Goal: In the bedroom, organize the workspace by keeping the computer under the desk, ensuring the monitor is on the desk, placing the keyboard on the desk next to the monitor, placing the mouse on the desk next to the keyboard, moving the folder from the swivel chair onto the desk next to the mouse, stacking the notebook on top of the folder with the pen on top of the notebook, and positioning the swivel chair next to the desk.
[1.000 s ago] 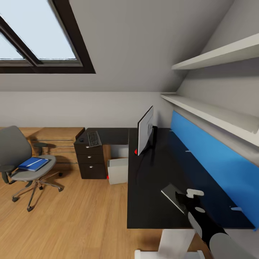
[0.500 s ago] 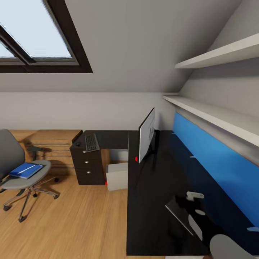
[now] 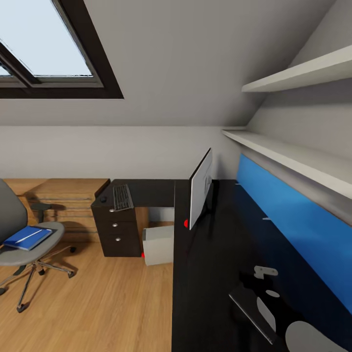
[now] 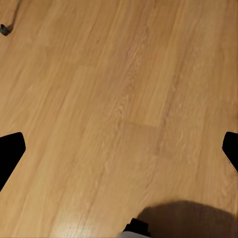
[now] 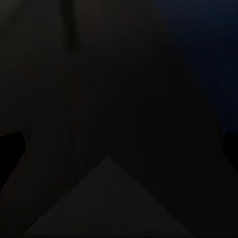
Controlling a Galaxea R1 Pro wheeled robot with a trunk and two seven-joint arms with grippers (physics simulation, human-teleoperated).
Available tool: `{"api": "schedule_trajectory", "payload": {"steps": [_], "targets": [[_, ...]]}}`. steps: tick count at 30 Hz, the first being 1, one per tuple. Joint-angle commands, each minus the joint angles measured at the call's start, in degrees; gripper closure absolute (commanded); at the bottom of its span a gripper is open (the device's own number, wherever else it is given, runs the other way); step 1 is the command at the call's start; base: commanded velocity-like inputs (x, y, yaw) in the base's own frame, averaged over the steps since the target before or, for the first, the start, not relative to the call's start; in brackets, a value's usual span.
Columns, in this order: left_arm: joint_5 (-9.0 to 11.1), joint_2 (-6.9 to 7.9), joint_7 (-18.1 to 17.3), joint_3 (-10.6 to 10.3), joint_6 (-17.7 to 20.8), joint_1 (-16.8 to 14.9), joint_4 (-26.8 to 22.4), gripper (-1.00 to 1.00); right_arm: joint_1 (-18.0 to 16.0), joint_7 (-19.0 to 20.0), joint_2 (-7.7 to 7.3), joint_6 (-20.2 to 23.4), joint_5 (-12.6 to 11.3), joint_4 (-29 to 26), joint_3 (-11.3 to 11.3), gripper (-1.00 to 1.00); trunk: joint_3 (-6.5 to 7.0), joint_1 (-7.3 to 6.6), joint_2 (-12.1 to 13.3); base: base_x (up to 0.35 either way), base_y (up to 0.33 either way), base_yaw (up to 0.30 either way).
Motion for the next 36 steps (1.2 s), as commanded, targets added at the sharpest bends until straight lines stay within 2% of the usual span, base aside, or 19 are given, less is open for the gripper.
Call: {"api": "schedule_trajectory", "payload": {"steps": [1, 7, 10, 36], "targets": [[0.61, 0.03, 0.24, -0.20, -0.40, -0.02, -0.40, -1.00, -0.06, -0.08, 0.00, -0.22, -0.49, 0.32, 0.13, -1.00, -0.08, 0.02, -0.08, 0.029, 0.000, 0.000], [0.66, 0.19, 0.24, -0.09, -0.41, -0.02, -5.27, -1.00, -0.10, -0.08, -0.06, -0.23, -0.44, 1.38, 0.11, -1.00, -0.08, 0.02, -0.08, 0.011, 0.000, 0.000], [0.64, 0.20, 0.44, -0.13, -0.36, -0.02, -6.52, -1.00, -0.11, -0.08, -0.07, -0.23, -0.44, 1.52, 0.07, -1.00, -0.62, 0.68, -1.28, 0.003, 0.000, 0.000], [0.76, 0.26, 0.39, -0.09, -0.32, -0.02, -7.33, -1.00, -0.11, -0.15, -0.02, -0.15, -0.43, 1.70, 0.05, -1.00, -5.29, 6.39, -11.71, 0.000, 0.000, 0.000]]}}
